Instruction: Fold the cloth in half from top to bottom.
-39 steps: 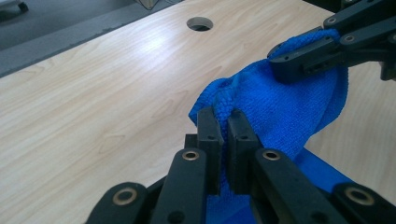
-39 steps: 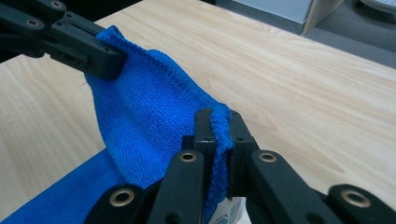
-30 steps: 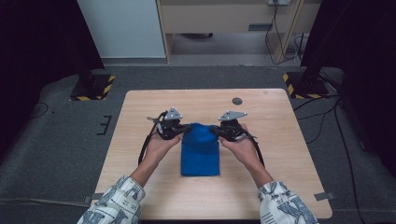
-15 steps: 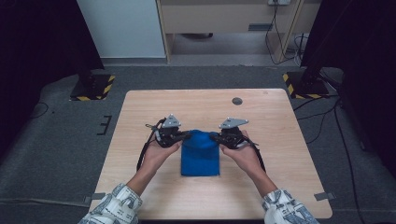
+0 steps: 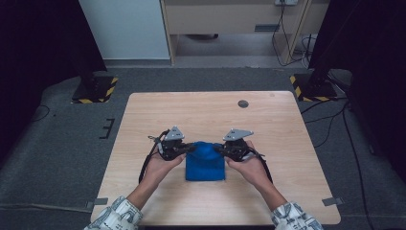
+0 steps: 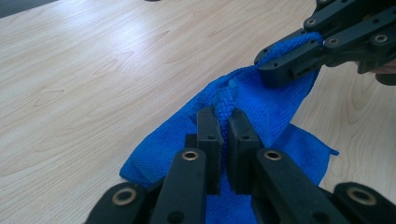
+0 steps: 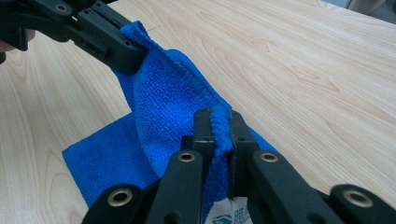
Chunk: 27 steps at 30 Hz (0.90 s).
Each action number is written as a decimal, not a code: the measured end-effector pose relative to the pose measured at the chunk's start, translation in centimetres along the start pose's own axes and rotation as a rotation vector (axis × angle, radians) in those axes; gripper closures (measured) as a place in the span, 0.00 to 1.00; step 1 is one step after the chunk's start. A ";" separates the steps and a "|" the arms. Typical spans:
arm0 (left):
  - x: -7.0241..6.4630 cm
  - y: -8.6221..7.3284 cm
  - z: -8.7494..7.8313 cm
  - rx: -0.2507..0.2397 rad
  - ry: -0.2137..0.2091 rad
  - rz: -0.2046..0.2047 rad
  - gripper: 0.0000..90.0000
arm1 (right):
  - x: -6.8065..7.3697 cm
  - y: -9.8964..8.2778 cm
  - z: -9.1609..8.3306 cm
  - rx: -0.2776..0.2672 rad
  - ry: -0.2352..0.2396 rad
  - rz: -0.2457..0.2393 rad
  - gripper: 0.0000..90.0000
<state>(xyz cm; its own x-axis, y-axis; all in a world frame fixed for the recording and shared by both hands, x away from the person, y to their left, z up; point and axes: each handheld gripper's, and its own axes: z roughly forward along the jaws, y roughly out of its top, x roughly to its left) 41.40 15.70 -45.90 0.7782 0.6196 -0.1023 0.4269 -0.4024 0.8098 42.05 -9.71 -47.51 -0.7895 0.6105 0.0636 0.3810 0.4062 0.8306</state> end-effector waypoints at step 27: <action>-1.0 -3.1 0.7 0.022 -0.043 -0.011 0.87 | 1.1 -2.5 -0.1 0.055 0.014 -0.011 0.87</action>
<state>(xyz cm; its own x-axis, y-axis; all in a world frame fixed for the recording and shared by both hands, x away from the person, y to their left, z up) 39.62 15.93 -48.73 0.7924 0.5945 -0.1364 0.4450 -0.4105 0.7959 40.17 -10.19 -49.47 -0.8001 0.5965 0.0629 0.3983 0.4498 0.7994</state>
